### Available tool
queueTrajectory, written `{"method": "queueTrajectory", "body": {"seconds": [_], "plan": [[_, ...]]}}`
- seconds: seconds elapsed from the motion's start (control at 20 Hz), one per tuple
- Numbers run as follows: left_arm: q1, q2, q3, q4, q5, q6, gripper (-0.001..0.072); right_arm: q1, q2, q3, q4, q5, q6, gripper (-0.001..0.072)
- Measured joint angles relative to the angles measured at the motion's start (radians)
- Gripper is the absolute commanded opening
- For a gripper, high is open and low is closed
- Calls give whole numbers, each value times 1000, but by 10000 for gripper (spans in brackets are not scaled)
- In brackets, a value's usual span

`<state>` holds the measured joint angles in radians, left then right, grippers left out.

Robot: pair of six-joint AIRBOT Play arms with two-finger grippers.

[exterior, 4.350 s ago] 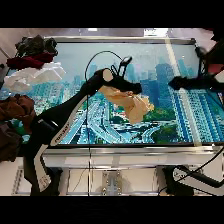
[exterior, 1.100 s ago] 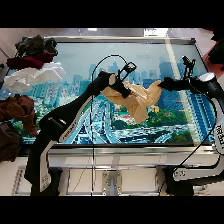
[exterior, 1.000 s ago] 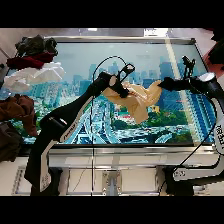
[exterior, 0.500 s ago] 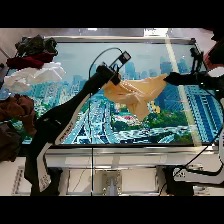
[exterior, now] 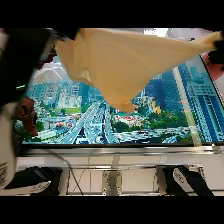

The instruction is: Fold the shirts.

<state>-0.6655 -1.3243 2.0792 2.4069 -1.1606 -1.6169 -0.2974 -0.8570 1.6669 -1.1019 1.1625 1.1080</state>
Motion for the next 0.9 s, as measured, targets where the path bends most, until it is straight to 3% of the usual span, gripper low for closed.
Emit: {"method": "queueTrajectory", "body": {"seconds": [0.15, 0.35, 0.65, 0.9], "plan": [[-37, 156, 1, 16, 26, 2, 14, -2, 105, 111, -105, -5, 24, 24], [-52, 191, 1, 31, 86, 29, 14, -2, 128, 152, -68, -14, 49, 24], [124, -24, -39, 5, 114, 73, 14, 3, -53, -15, 39, -34, 84, 24], [301, -291, -76, -117, 194, 80, 14, 53, -325, -183, 58, -235, 95, 24]]}}
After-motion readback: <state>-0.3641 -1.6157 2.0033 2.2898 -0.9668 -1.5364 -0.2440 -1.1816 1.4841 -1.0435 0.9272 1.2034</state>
